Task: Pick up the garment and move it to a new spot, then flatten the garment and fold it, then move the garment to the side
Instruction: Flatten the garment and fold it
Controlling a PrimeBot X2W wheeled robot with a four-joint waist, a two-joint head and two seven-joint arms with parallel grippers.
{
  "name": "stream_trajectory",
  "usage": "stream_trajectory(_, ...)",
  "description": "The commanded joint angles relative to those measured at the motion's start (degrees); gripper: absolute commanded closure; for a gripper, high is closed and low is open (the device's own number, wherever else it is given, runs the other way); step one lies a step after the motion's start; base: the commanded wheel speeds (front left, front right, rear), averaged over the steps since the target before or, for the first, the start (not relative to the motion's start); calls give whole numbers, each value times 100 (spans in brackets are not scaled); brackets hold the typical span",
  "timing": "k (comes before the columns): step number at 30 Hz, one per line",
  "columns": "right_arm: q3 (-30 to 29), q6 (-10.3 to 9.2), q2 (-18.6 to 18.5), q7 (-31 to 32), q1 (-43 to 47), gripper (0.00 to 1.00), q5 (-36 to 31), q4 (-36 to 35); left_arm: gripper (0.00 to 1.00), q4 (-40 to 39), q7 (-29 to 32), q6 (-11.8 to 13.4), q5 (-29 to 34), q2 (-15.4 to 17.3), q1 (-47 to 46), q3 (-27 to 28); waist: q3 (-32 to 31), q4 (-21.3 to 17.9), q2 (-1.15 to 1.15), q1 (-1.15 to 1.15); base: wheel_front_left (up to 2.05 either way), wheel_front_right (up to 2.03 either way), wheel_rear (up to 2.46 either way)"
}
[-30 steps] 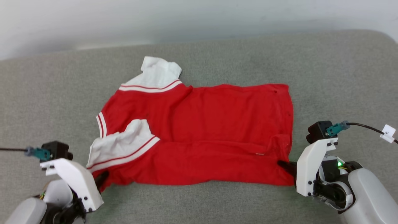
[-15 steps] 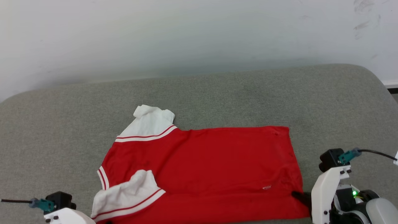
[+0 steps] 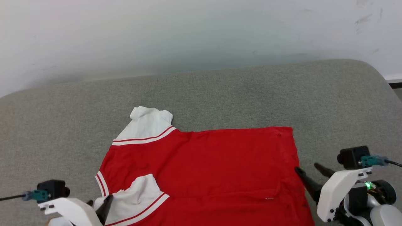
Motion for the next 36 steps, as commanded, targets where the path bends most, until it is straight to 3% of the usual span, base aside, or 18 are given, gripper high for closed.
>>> stream_trajectory(1,-117,0,98,-277,82,0,-91,-111,0,-68,-118,42,145,33,-146,36,-18,-12,0,0,0,0,0)
stream_trajectory(9,-628,0,537,-1594,-91,0,-681,-650,0,-302,-1061,127,940,43,-973,182,230,-223,0,0,0,0,0)
stream_trajectory(14,-737,0,726,-1822,-341,0,-896,-990,0,-201,-1317,80,1322,116,-1775,215,787,-426,0,0,0,0,0)
stream_trajectory(18,-745,0,826,-1901,-613,0,-877,-1179,0,140,-1105,-79,1336,211,-2541,225,1314,-636,0,0,0,0,0)
stream_trajectory(22,-711,0,872,-1931,-840,0,-851,-1135,0,697,-565,-400,1106,387,-3253,209,1687,-859,0,0,0,0,0)
stream_trajectory(29,-616,0,961,-2060,-1056,0,-721,-898,0,1759,1022,-993,465,684,-4140,-8,2031,-1188,0,0,0,0,0)
stream_trajectory(32,-568,0,995,-2136,-1124,0,-664,-786,0,2073,1792,-1100,255,822,-4336,-159,2137,-1313,0,0,0,0,0)
stream_trajectory(36,-513,0,1033,-2186,-1128,0,-581,-639,0,2360,2701,-1018,73,959,-4475,-345,2283,-1425,0,0,0,0,0)
